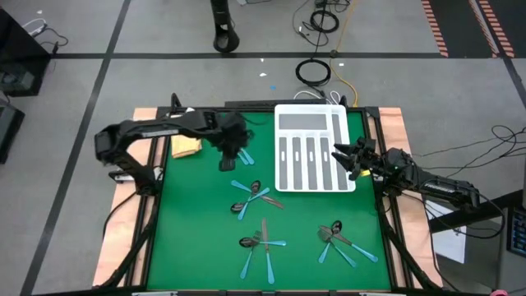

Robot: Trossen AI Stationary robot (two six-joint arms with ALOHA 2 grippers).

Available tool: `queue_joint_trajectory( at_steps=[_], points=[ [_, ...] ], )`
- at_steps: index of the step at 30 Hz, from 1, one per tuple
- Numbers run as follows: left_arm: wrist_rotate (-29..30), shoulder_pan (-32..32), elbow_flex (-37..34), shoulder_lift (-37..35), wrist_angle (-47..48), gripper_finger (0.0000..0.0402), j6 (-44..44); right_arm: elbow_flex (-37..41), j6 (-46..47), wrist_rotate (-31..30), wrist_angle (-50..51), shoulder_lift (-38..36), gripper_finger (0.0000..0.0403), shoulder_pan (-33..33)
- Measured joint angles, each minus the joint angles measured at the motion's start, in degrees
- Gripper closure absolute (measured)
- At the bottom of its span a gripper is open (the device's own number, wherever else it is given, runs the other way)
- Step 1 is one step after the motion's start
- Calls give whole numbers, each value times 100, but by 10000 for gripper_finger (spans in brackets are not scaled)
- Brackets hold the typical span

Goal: Sort silverware
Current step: Put the blue fork into the silverware organizer

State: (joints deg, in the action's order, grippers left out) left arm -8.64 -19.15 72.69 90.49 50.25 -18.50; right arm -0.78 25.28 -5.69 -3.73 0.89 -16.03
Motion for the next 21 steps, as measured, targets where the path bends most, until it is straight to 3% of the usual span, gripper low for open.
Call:
queue_joint_trajectory(
  at_steps=[4, 12, 21],
  points=[
    [333, 73, 0, 369, 179, 258, -877, 0, 4, 0, 75, 2, 183, 0],
    [1244, 0, 0, 889, -35, 253, -2314, -2, 103, 2, 155, 2, 183, 0],
    [1211, -443, 0, 1389, -225, 253, -2848, -4, 105, 1, 172, 0, 183, 0]
  ],
)
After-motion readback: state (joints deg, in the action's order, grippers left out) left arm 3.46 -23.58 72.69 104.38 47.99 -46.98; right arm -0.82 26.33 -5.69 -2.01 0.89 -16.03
